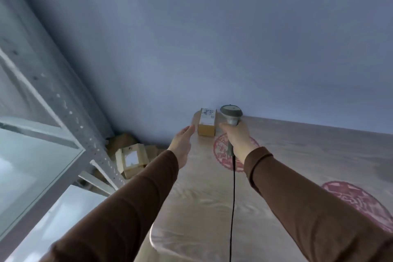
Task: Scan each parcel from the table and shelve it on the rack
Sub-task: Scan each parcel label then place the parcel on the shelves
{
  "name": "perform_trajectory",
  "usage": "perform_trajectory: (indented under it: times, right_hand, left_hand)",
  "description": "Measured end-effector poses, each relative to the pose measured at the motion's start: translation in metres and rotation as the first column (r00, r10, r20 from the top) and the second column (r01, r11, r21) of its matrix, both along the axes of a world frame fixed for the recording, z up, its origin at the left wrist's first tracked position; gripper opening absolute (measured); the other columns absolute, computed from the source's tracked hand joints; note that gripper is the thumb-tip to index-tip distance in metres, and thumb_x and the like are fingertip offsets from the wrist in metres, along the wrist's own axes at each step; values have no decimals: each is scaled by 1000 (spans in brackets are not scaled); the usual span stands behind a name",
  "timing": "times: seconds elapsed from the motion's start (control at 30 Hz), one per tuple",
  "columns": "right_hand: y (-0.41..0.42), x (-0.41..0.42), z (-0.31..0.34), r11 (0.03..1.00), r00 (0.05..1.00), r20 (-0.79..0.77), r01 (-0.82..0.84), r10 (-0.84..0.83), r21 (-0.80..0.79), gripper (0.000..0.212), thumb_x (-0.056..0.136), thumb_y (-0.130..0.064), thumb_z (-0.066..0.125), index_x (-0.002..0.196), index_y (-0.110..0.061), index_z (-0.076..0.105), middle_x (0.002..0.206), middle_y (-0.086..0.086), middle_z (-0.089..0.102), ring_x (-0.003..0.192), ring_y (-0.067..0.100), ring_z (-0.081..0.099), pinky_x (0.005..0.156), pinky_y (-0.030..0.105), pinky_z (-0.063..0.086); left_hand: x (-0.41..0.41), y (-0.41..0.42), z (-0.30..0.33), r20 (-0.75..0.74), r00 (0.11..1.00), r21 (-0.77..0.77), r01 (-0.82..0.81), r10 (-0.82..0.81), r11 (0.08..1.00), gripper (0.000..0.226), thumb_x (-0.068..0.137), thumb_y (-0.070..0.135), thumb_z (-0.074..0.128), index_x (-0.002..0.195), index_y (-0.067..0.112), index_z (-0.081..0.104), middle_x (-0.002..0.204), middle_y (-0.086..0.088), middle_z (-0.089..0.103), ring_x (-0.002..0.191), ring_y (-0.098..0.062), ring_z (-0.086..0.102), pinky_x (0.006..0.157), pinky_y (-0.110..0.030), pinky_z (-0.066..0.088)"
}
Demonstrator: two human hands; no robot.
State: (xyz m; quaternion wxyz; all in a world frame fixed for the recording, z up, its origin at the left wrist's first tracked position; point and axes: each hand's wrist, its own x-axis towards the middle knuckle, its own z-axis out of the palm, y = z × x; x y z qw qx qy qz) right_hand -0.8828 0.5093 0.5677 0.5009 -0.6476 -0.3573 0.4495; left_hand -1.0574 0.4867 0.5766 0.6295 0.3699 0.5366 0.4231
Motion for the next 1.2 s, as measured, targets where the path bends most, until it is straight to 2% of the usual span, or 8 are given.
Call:
perform_trajectory:
  times: [0.17,0.3,0.53,0.63,0.73,0.9,1.07,1.2]
  right_hand:
    - [89,21,-48,993,995,-98,27,-38,-112,17,90,-16,74,104,-11,66,81,1,63,76,21,59,60,29,41]
    - [141,25,-83,985,979,-199,6,-41,-170,15,92,-18,74,103,-17,63,92,2,66,79,19,60,64,30,44]
    - [194,21,-133,968,953,-303,-55,-22,-244,17,91,-18,75,106,-19,68,108,8,74,102,29,68,95,44,54]
    - [202,18,-145,963,944,-330,-96,8,-251,20,93,-18,74,112,-16,68,104,3,73,99,25,66,82,34,50]
    - [203,18,-152,958,930,-367,-130,27,-256,22,93,-18,74,114,-16,69,104,0,73,97,20,65,77,32,48]
    - [191,25,-146,983,933,-354,-5,-60,-182,29,90,-12,76,118,-15,69,108,2,75,102,23,69,86,37,56]
    - [161,34,-105,992,940,-316,122,-127,-36,24,89,-8,76,110,-16,68,105,2,77,101,23,72,87,39,59]
    - [114,42,-55,983,950,-278,169,-142,76,22,87,-5,75,107,-11,69,102,5,77,99,26,73,90,41,59]
  left_hand:
    - [25,92,-43,-167,986,-52,-17,8,999,48,111,29,46,153,8,44,160,-12,43,151,-29,35,118,-39,29]
    - [35,154,-81,-184,983,-115,-52,30,992,49,112,23,43,157,7,37,138,8,44,147,-17,34,121,-33,23]
    - [50,218,-136,-245,969,-162,-20,-21,987,36,109,23,47,145,20,50,136,1,54,128,-18,47,100,-26,28]
    - [54,236,-158,-263,964,-173,2,-48,985,17,109,21,46,117,30,58,130,4,61,123,-17,52,101,-31,36]
    - [59,239,-165,-276,961,-156,-32,-12,987,20,109,21,47,125,28,57,130,2,66,122,-18,58,107,-34,42]
    - [65,226,-156,-201,977,-136,-105,76,985,25,108,24,50,131,20,45,131,-4,62,123,-20,57,110,-39,42]
    - [75,193,-111,-72,987,-57,-145,141,988,18,110,24,45,125,16,48,118,-8,68,97,-13,63,82,-31,49]
    - [82,148,-58,36,992,35,-122,121,992,17,108,19,50,124,22,53,119,-5,66,104,-13,61,93,-34,47]
